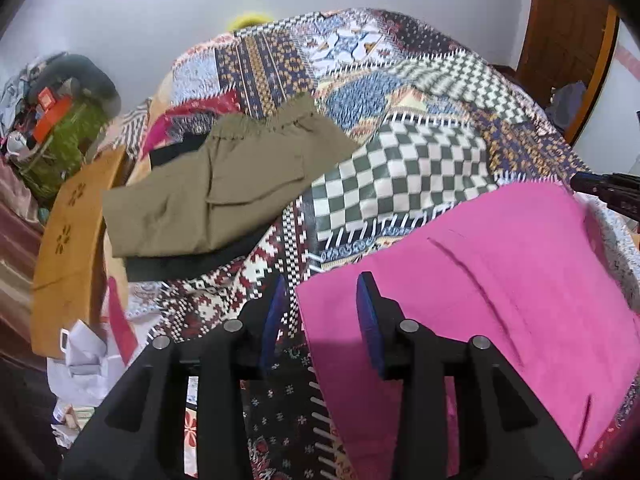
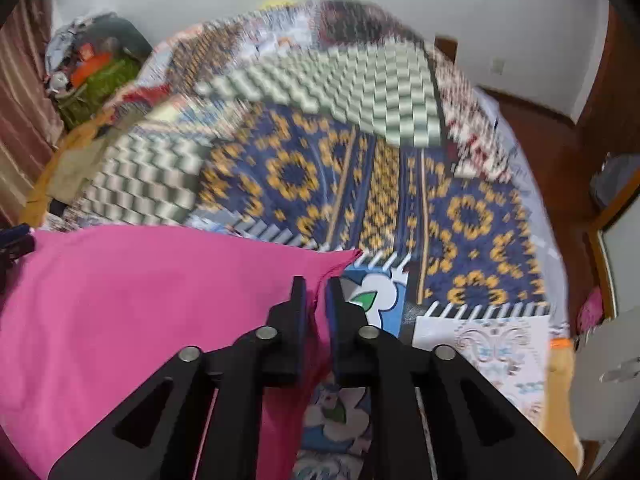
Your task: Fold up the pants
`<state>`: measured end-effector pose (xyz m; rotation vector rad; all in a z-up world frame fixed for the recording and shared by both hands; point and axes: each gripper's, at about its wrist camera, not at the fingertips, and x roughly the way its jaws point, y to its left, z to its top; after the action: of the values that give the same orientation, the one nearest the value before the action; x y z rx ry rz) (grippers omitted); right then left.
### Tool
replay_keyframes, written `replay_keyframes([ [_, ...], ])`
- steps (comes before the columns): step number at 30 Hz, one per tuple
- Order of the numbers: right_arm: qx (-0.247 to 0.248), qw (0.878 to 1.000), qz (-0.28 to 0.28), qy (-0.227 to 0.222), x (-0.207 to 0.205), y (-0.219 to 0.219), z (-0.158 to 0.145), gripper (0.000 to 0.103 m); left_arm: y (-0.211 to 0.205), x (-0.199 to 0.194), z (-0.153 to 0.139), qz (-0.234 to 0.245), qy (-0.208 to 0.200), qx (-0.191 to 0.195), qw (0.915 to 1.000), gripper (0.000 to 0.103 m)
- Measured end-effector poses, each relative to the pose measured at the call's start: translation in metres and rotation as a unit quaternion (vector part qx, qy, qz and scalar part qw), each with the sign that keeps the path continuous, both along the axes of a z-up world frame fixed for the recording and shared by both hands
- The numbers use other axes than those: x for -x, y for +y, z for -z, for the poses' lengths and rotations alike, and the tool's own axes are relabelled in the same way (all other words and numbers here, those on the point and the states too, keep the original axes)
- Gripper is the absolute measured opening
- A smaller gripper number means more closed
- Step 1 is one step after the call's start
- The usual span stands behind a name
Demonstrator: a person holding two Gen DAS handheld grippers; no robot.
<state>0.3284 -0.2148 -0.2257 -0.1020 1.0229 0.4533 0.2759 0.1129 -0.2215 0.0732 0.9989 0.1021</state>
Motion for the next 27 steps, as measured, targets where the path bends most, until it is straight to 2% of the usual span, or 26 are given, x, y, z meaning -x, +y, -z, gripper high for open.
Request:
replay_keyframes([
  [2, -0.018, 1.000, -0.011, -0.019, 0.012, 0.002, -0.022, 0.021, -0.003, 0.002, -0.013, 0.001, -0.016, 0.001, 0.9999, 0.044],
  [4, -0.028, 0.999, -0.018, -0.038, 0.021, 0.007, -0.039, 0.035, -0.007, 0.003, -0.023, 0.006, -0.027, 0.008, 0.9996, 0.046],
  [8, -0.052, 0.995, -0.054, -0.068, 0.041, 0.028, -0.068, 0.041, -0.021, 0.002, -0.038, 0.024, -0.047, 0.014, 0.9985, 0.055],
  [11, -0.061, 0.991, -0.090, -0.072, 0.050, 0.052, -0.073, 0.046, -0.032, -0.002, -0.039, 0.038, -0.050, 0.014, 0.9979, 0.059],
  [16, -0.056, 0.987, -0.138, -0.054, 0.059, 0.087, -0.060, 0.047, -0.042, -0.012, -0.023, 0.047, -0.027, 0.006, 0.9985, 0.059],
  [18, -0.048, 0.987, -0.152, -0.033, 0.060, 0.098, -0.048, 0.047, -0.043, -0.014, -0.014, 0.049, -0.014, 0.007, 0.9987, 0.059],
  [22, -0.018, 0.983, -0.181, 0.038, 0.062, 0.113, -0.012, 0.047, -0.044, -0.019, 0.015, 0.055, 0.032, -0.002, 0.9980, 0.060],
  [25, -0.019, 0.983, -0.179, 0.035, 0.066, 0.108, -0.007, 0.054, -0.045, -0.011, 0.018, 0.058, 0.021, -0.015, 0.9980, 0.064],
  [27, -0.020, 0.983, -0.176, 0.042, 0.067, 0.103, -0.007, 0.055, -0.047, -0.007, 0.017, 0.062, 0.018, -0.022, 0.9977, 0.066],
])
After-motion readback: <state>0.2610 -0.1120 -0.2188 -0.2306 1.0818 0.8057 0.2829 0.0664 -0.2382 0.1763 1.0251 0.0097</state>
